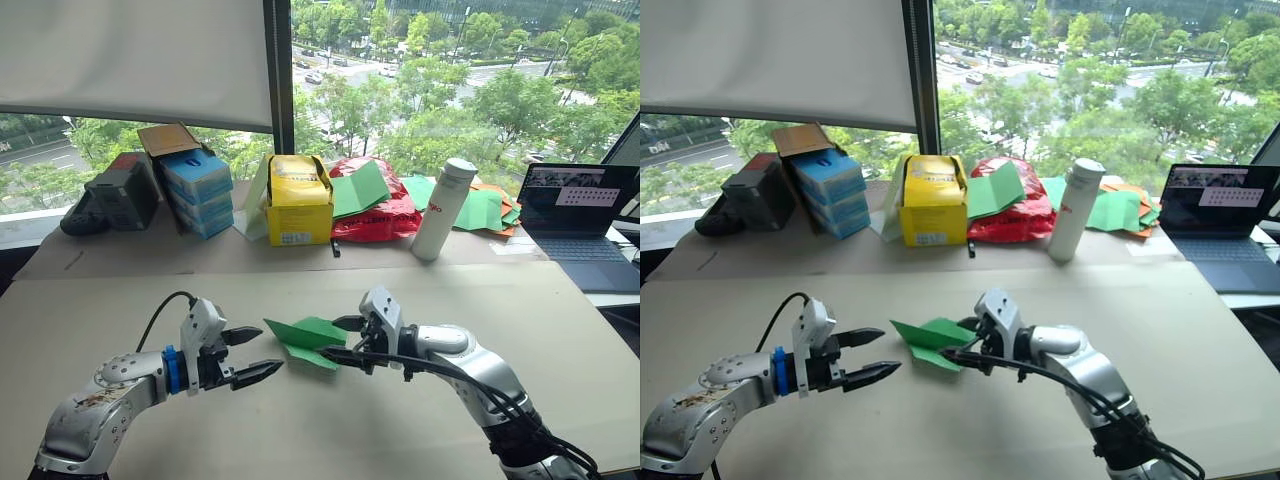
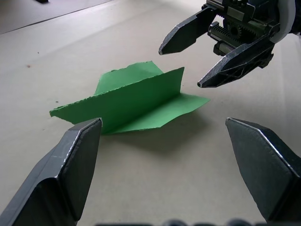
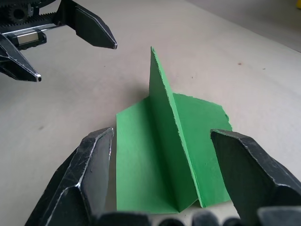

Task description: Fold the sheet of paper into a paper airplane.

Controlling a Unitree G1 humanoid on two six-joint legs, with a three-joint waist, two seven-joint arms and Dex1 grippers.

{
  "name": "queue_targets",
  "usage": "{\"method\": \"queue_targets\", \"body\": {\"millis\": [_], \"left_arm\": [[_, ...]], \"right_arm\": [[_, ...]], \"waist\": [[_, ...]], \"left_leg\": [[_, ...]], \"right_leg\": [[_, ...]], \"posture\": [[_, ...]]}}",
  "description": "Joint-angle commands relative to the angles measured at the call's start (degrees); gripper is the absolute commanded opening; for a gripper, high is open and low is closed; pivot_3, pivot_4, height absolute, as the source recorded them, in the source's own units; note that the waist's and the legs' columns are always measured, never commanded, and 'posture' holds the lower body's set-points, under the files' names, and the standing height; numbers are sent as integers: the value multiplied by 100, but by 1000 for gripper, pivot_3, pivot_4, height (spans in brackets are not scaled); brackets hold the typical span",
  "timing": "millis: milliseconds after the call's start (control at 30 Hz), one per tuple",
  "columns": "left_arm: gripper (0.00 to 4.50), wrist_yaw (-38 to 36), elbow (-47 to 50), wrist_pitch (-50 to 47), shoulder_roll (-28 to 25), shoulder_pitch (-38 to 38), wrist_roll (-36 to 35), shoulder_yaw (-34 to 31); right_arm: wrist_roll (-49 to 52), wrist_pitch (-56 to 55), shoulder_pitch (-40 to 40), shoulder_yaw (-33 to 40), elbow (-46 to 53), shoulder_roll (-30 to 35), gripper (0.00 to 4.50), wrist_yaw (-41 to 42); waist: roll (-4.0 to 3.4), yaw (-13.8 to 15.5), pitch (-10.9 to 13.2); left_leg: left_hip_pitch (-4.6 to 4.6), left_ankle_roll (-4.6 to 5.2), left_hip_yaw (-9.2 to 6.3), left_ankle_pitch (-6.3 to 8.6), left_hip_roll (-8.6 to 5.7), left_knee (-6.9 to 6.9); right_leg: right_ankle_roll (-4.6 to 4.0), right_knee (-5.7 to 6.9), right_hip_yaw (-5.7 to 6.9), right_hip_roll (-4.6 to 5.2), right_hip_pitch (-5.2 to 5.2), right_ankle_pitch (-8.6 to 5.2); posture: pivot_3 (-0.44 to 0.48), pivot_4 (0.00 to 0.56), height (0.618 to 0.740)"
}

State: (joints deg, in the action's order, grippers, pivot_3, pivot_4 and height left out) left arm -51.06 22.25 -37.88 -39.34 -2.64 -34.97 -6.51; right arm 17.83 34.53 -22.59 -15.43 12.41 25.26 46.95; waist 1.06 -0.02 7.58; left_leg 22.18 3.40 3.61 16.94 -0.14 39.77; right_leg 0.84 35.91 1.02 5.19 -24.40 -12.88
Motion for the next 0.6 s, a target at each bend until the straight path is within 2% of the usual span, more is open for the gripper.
{"method": "queue_targets", "body": {"millis": [33, 267, 600], "left_arm": [[4477, 10, 233, -15, -32, -35, -103, 2], [4477, 83, 273, -19, -9, -10, -139, 38], [4477, 204, 336, -3, -22, 43, -163, 32]], "right_arm": [[-122, -238, -299, -17, 92, -50, 3649, -6], [-670, -463, -710, -429, -286, 62, 3649, 148], [-1206, -710, -843, -718, -798, -24, 3649, 146]], "waist": [[0, -16, 0], [0, -48, 0], [0, -62, 0]], "left_leg": [[0, 0, 0, 0, 0, 0], [3, -3, 0, -2, -1, -2], [3, -6, 0, -4, -1, -2]], "right_leg": [[0, 0, 0, 0, -1, 0], [0, 1, 0, 0, -4, 0], [0, 1, 1, 0, -5, 0]], "posture": [[0, 150, 740], [0, 150, 740], [0, 150, 740]]}}
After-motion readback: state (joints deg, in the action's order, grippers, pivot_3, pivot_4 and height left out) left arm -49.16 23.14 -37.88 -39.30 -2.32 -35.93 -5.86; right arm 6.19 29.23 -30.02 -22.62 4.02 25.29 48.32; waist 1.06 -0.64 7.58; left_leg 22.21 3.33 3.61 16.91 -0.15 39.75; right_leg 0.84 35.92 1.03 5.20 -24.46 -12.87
